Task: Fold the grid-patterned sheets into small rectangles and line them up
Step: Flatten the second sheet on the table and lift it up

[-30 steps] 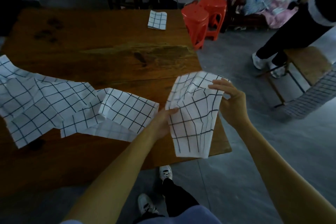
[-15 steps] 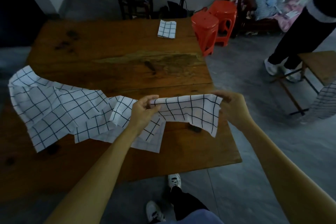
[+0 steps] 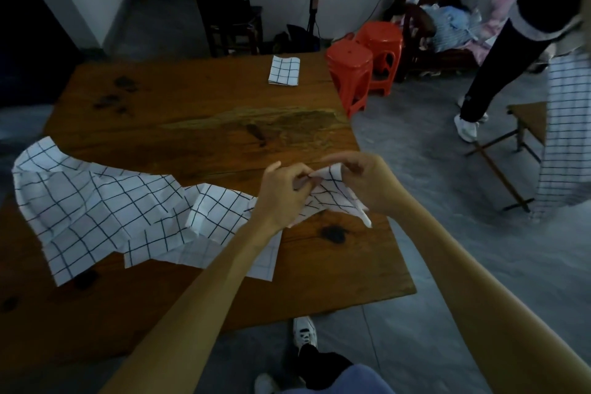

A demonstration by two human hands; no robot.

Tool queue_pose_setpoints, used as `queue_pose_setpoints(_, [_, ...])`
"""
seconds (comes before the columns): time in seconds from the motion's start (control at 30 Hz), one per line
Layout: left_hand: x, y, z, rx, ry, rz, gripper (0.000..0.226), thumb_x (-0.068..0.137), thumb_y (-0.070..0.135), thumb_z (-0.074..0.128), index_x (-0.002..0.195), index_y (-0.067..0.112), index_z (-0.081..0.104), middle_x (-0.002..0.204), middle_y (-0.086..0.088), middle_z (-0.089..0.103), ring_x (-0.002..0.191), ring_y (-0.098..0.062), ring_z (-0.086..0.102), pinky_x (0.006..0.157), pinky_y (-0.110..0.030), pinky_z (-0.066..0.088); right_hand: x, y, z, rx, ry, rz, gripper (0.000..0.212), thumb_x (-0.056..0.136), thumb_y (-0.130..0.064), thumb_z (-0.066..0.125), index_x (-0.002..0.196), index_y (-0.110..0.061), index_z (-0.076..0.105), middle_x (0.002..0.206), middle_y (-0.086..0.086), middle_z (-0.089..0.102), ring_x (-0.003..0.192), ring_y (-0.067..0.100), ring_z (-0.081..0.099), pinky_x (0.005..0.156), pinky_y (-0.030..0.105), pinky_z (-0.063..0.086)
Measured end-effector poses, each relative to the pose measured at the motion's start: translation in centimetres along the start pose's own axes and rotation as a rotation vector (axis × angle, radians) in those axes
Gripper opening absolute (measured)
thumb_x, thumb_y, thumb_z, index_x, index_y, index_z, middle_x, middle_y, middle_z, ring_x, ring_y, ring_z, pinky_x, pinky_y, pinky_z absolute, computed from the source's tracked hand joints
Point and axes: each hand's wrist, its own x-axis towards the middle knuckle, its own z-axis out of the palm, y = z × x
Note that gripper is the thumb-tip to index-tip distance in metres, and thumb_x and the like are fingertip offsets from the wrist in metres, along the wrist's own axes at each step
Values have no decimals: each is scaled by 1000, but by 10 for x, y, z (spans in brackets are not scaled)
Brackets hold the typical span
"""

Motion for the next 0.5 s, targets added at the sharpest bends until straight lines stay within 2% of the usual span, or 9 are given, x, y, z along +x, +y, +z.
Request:
queue_pose_setpoints(0.03, [-2,0,0,-5,10,-3,12,91,30,62,90,19,68,81,13,62,73,5,51,99,-29,27,-3,3,-1,39,41,-5,30,97,-6,49,111,-25,67,62,-20,59,48,3,46,47,16,36])
queue_pose_setpoints(0.1, [-4,2,-1,-8,35,-10,15,90,32,62,88,19,69,76,15,60,70,-5,50,84,-26,34,-10,5,-4,129,91,26,26,98,-18,53,121,-23,63,80,-22,65,71,-3,61,64,12,46])
queue_pose_setpoints(0.13, [-5,4,-2,-7,46,-18,17,90,33,62,88,18,70,74,17,57,70,-8,48,76,-27,36,-13,8,-4,177,93,39,28,97,-20,54,124,-24,62,92,-20,66,84,-5,63,73,12,48])
queue_pose_setpoints(0.2, [-5,8,-2,-7,46,-22,19,90,34,62,89,18,71,72,22,53,70,-4,45,65,-24,35,-17,9,0,198,88,29,31,96,-24,57,127,-24,60,98,-19,63,91,-5,61,79,15,48])
queue_pose_setpoints(0.23, [-5,9,-1,-10,32,-13,19,91,35,61,90,19,71,71,22,54,69,-3,46,66,-23,35,-17,10,3,148,97,18,31,95,-26,59,126,-24,60,95,-21,60,90,-5,59,79,15,47])
queue_pose_setpoints(0.33, [-7,14,1,-34,-9,-1,21,92,36,58,88,19,70,72,14,61,68,-1,52,90,-29,36,-14,6,9,-5,196,-23,10,94,-29,61,103,-29,66,84,-25,60,80,-7,58,69,11,42])
queue_pose_setpoints(0.4, [-8,18,-2,-44,-12,8,22,93,36,57,87,19,70,72,12,62,71,0,53,82,-28,40,-12,3,9,-17,237,-54,8,95,-28,60,90,-33,65,81,-21,64,76,-2,60,63,13,44])
queue_pose_setpoints(0.47, [-8,24,-5,-63,-23,27,22,94,38,56,95,21,70,80,12,65,77,0,56,70,-22,46,-10,1,8,-32,225,-56,11,95,-31,60,85,-33,65,80,-17,66,74,2,60,62,16,45])
queue_pose_setpoints(0.5, [-8,26,-6,-74,-28,34,23,94,40,56,100,22,69,85,13,66,80,0,58,69,-21,48,-10,1,8,-40,213,-58,13,95,-32,60,84,-31,67,80,-15,67,73,1,60,60,15,44])
